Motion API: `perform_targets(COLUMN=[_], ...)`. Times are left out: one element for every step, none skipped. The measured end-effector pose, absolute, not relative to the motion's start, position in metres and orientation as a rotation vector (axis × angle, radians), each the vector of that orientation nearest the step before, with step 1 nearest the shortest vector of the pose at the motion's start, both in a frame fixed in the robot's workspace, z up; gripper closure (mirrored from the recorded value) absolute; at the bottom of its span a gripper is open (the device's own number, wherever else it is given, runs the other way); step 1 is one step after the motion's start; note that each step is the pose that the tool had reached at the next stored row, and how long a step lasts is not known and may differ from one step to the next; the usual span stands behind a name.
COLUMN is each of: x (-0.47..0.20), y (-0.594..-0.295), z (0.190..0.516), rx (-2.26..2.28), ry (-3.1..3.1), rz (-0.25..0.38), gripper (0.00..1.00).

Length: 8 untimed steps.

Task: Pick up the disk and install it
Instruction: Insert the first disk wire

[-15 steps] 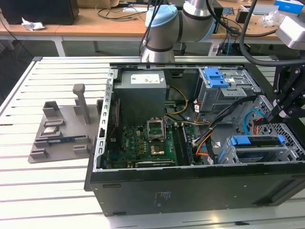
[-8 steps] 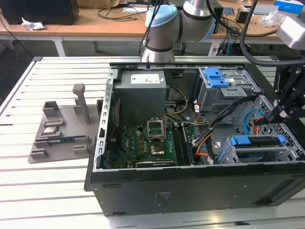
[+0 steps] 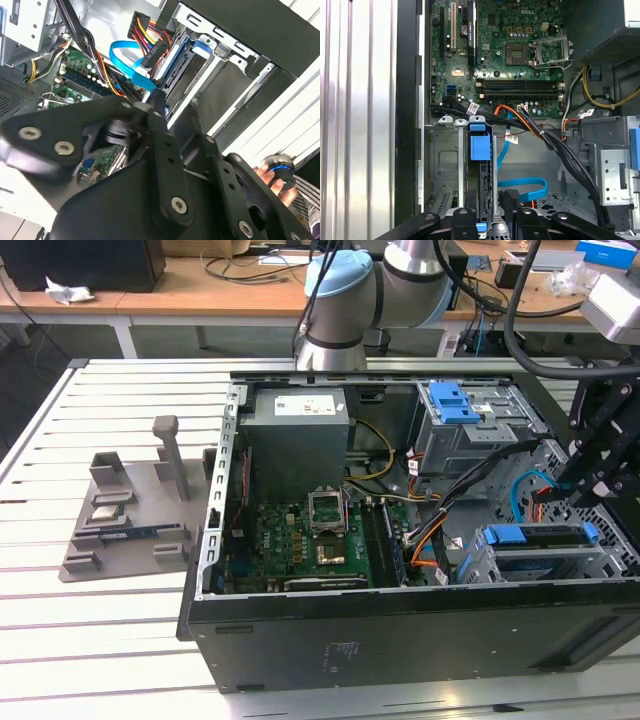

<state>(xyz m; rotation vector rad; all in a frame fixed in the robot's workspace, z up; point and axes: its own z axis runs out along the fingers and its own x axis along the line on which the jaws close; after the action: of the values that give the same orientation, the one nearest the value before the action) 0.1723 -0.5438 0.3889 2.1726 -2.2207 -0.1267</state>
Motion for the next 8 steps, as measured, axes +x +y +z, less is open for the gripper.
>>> perform_targets(x=[0.172, 0.173, 0.175, 0.177, 0.18, 0.185, 0.189, 0.191], y=[-0.544, -0.543, -0.539, -0.537, -0.533, -0.528, -0.524, -0.521], z=[0.389, 0.388, 0.388, 0.387, 0.386, 0.384, 0.382, 0.38], rx=[2.173, 2.173, 2.17, 2.168, 2.164, 2.159, 2.156, 2.155], ry=[-2.221, -2.22, -2.219, -2.217, -2.214, -2.209, -2.207, -2.206], rz=[-0.127, -0.126, -0.122, -0.117, -0.109, -0.098, -0.093, -0.092], gripper=[0.64, 0.64, 0.64, 0.64, 0.64, 0.64, 0.64, 0.64])
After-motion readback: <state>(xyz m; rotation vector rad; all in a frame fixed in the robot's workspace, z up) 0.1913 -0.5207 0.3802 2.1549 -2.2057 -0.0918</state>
